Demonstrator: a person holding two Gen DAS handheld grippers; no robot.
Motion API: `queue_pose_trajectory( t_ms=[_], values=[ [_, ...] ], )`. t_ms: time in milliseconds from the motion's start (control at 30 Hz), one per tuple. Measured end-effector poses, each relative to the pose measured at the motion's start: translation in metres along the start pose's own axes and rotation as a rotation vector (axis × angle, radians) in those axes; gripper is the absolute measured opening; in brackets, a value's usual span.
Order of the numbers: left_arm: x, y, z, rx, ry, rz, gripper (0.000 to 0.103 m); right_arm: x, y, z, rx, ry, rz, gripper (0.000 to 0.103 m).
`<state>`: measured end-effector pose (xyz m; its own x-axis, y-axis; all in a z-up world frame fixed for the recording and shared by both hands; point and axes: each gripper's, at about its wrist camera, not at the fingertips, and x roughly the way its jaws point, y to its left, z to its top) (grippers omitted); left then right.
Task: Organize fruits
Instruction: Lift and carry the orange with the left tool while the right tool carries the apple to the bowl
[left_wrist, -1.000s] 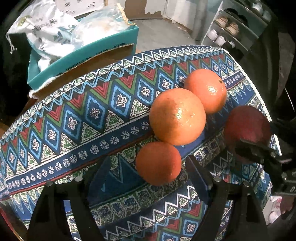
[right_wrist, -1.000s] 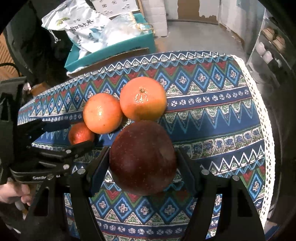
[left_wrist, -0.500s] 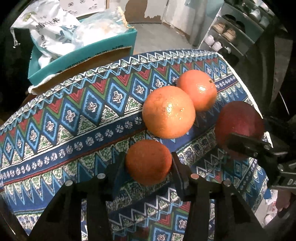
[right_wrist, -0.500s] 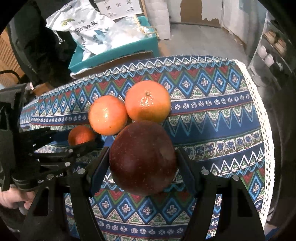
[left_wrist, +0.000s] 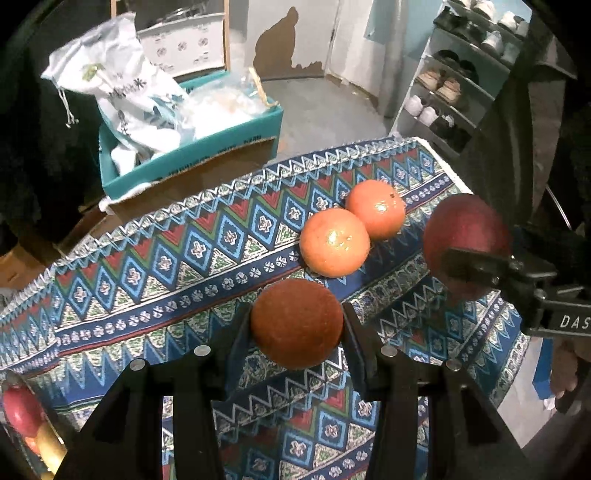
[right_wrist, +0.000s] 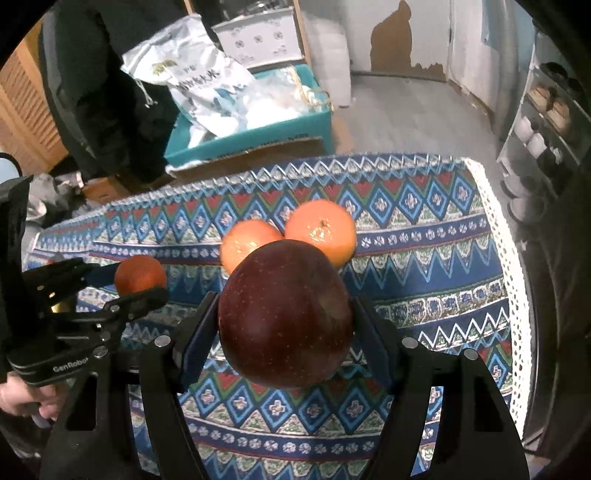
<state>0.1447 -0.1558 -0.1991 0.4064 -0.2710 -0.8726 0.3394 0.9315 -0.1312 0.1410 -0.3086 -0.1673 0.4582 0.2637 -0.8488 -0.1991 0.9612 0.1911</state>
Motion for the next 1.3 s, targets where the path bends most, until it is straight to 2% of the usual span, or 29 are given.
queue_pose_trajectory(
  t_ms=[367,900,1300],
  values=[
    [-0.047,-0.001,-0.002,0.009,-0.051,-0.017,0.048,-0.036,0.024,0.006,-0.040,-0.068,0.033,0.072],
    [-0.120,0.014,-0.008,-0.057,-0.127,-0.037,0.048,-0.076,0.066,0.011,-0.113,-0.146,0.102,0.072],
    [-0.162,0.035,-0.033,-0.077,-0.172,-0.026,0.048,-0.094,0.106,0.013,-0.169,-0.172,0.171,0.072]
  ],
)
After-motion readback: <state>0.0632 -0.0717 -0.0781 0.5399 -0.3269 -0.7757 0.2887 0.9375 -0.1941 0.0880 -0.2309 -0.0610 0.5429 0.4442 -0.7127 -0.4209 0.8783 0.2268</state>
